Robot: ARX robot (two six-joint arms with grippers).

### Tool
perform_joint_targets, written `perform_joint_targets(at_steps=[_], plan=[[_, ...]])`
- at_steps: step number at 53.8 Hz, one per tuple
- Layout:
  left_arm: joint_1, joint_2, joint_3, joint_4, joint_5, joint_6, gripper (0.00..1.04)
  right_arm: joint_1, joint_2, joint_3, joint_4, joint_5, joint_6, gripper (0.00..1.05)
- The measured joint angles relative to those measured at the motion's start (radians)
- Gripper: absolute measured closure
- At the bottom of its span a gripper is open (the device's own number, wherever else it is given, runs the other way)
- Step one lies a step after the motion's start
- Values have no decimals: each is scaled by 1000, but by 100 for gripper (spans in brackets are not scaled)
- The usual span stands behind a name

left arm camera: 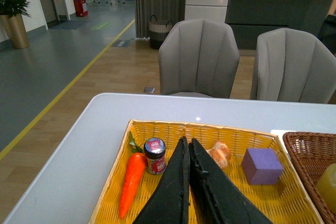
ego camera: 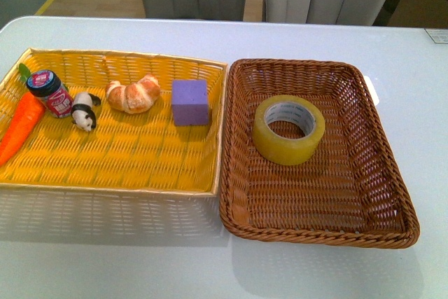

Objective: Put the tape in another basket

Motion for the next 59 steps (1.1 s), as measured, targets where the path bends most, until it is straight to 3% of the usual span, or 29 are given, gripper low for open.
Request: perform_joint_targets(at_steps=[6, 11, 31, 59], plan=[[0, -32, 0, -33, 0, 0, 103, 0, 0, 0, 0, 0, 0, 9], [0, -158, 0, -188, 1, 1, 103, 0, 0, 0, 0, 0, 0, 9], [0, -184, 0, -201, 1, 0, 102, 0, 0, 0, 0, 0, 0, 9], [0, -184, 0, -201, 1, 0, 9, 0, 0, 0, 0, 0, 0, 9]])
